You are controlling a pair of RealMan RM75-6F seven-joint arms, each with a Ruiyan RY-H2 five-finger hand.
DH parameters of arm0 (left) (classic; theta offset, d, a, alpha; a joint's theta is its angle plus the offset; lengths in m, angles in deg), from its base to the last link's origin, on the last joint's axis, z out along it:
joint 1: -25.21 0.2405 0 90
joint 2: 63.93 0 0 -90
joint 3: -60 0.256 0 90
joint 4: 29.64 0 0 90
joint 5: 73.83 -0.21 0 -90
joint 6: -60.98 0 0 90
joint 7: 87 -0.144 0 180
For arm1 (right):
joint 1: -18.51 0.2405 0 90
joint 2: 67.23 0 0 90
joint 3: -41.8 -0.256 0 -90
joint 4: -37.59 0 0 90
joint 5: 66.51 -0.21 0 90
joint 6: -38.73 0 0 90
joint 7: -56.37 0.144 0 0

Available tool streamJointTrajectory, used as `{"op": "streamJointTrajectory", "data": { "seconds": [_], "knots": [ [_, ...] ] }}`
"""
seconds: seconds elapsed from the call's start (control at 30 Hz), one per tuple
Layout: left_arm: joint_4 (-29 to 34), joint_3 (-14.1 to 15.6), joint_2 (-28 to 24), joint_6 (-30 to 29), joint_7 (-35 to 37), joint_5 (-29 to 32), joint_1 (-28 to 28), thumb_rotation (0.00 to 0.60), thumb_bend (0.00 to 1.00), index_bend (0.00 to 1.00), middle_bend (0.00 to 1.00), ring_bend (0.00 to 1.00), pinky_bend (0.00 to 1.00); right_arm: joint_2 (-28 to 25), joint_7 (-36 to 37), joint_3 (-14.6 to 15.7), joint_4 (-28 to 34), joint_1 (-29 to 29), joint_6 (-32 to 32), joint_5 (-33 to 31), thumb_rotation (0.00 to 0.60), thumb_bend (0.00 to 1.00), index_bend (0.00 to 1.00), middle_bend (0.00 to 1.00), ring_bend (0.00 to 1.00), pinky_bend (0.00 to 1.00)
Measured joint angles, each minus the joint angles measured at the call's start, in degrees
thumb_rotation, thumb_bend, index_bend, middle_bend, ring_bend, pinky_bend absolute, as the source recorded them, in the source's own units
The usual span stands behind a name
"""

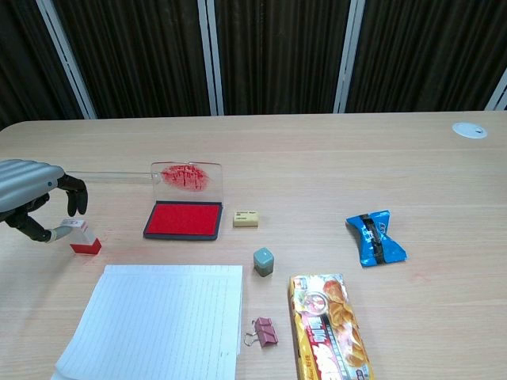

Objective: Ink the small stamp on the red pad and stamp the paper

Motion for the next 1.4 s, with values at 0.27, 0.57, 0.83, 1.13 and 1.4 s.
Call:
{"op": "streamJointTrajectory", "data": {
  "seconds": [0.27, 0.57, 0.83, 1.13, 1.4],
  "knots": [
    [-0.57, 0.72, 1.15, 0.48, 0.63, 0.16, -0.79, 0.600, 0.31, 0.42, 0.41, 0.86, 0.92, 0.17, -0.12, -0.04, -0.22, 0.14, -0.41, -0.42, 0.600, 0.00, 0.00, 0.00, 0.00, 0.00],
    [-0.84, 1.04, 1.48, 0.54, -0.09, 0.50, -1.29, 0.600, 0.32, 0.43, 0.44, 0.86, 0.92, 0.30, -0.20, -0.08, -0.50, 0.23, -0.80, -0.89, 0.600, 0.00, 0.00, 0.00, 0.00, 0.00],
    [-0.95, 1.06, 1.59, 0.68, -1.53, 1.77, -1.68, 0.600, 0.33, 0.44, 0.47, 0.86, 0.92, 0.35, -0.13, -0.17, -0.70, 0.28, -0.98, -1.23, 0.600, 0.00, 0.00, 0.00, 0.00, 0.00],
    [-0.93, 1.31, 1.77, 0.89, -2.70, 2.78, -2.00, 0.600, 0.37, 0.50, 0.52, 0.86, 0.92, 0.48, -0.06, -0.27, -1.00, 0.35, -1.21, -1.66, 0.600, 0.00, 0.00, 0.00, 0.00, 0.00],
    [-0.64, 1.37, 1.48, 1.09, -3.11, 3.94, -2.23, 0.600, 0.40, 0.52, 0.53, 0.86, 0.92, 0.75, -0.69, -0.47, -1.09, 0.36, -1.15, -2.24, 0.600, 0.00, 0.00, 0.00, 0.00, 0.00]
  ]
}}
